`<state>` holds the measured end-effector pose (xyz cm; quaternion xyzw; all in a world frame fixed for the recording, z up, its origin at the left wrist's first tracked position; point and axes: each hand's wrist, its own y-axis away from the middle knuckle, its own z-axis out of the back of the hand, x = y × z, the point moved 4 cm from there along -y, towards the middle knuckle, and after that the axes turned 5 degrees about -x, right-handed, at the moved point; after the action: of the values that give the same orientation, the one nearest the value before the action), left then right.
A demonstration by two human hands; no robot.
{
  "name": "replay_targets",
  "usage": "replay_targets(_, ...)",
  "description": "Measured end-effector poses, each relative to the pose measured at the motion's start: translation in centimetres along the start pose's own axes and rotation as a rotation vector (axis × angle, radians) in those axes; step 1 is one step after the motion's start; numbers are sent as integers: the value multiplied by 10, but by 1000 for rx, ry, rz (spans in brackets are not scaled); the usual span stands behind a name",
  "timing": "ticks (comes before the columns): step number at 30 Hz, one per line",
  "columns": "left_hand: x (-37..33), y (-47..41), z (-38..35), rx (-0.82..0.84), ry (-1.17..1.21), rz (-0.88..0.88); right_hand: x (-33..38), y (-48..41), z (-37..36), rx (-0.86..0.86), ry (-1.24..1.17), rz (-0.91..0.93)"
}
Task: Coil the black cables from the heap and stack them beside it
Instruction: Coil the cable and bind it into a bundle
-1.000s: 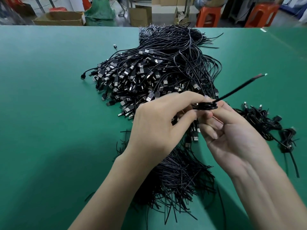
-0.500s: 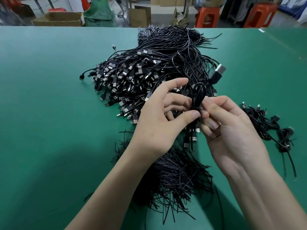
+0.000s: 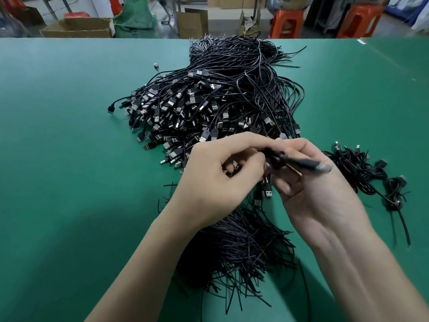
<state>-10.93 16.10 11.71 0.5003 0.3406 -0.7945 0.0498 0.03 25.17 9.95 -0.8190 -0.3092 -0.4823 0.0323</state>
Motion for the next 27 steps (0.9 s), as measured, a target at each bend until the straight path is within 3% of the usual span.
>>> replay_targets(8, 13, -1, -6, -45, 125, 225, 3, 2, -3, 2, 28, 29)
replay_targets(11, 16, -2, -6, -38, 72, 224, 3, 0, -1, 3, 28, 39)
replay_targets(15, 11, -4, 3, -57, -129, 129, -3, 1, -1, 3, 56, 81)
replay_targets(21, 2, -3, 8, -157, -378, -160, -7, -2, -3, 14, -87, -56)
replay_targets(27, 1, 2, 8, -124, -481, -416, -7, -5, -3, 23, -105, -126)
